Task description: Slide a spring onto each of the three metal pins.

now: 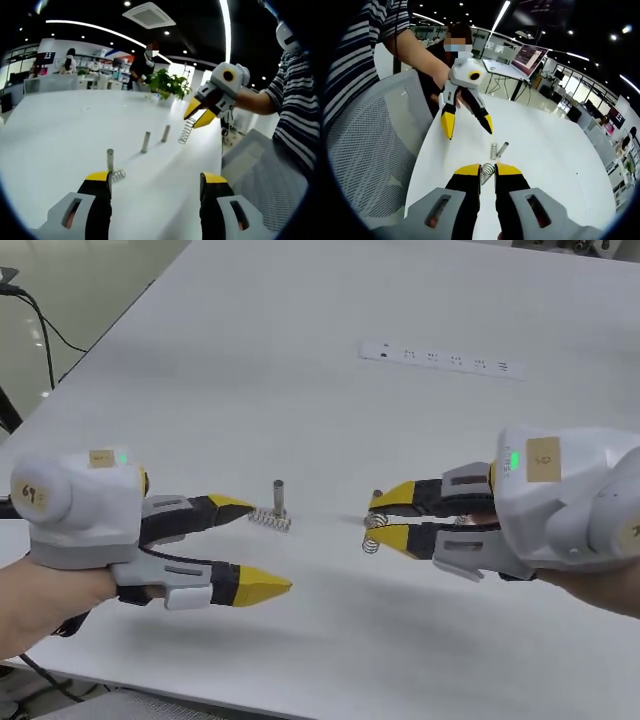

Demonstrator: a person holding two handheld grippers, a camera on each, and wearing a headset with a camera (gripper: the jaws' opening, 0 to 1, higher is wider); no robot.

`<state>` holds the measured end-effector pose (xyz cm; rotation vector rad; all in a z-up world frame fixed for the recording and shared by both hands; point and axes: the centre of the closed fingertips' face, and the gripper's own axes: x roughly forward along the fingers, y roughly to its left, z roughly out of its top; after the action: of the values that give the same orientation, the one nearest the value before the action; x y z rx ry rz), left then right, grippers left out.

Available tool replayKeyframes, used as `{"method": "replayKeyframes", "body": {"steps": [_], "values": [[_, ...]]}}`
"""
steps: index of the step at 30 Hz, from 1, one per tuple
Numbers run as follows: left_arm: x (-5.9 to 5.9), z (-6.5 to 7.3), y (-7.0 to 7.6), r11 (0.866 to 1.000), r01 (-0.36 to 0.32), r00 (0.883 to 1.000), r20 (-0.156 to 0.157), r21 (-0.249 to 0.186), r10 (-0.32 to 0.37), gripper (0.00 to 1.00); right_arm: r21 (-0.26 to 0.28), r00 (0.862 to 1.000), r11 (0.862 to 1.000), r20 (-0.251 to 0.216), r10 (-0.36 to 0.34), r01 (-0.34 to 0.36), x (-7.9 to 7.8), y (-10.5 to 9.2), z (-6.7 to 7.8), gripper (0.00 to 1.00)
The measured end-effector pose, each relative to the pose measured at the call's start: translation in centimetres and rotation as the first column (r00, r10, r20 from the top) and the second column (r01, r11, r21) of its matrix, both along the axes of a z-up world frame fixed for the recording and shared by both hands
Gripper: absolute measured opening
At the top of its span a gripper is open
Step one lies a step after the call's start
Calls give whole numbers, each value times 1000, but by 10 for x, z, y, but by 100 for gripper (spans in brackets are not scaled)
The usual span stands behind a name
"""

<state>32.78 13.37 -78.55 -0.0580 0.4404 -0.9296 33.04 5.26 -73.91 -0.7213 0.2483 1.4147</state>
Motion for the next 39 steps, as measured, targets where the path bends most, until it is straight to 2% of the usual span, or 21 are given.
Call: {"method": "replayKeyframes", "body": {"steps": [4,14,19,26,33,39], "values": [[3,-4,11,999,-42,999,10,20,41,82,-4,1000,1000,-1,-11,11,3,-1,-2,7],[6,-4,13,997,-70,997,21,12,70,98,-12,1000,1000,-7,-27,27,6,-4,-6,7],[5,-6,15,997,-66,998,26,26,66,98,-11,999,999,-6,-46,46,11,-8,-5,7],[7,-3,18,997,-79,996,35,11,78,98,-6,996,996,-15,-84,84,21,-14,-7,7],[7,-1,20,997,-73,996,51,20,72,98,5,993,993,-27,-118,118,33,-16,-10,7],[5,1,20,997,-73,996,59,-3,73,98,14,989,990,-30,-143,143,44,-16,-7,7]]}}
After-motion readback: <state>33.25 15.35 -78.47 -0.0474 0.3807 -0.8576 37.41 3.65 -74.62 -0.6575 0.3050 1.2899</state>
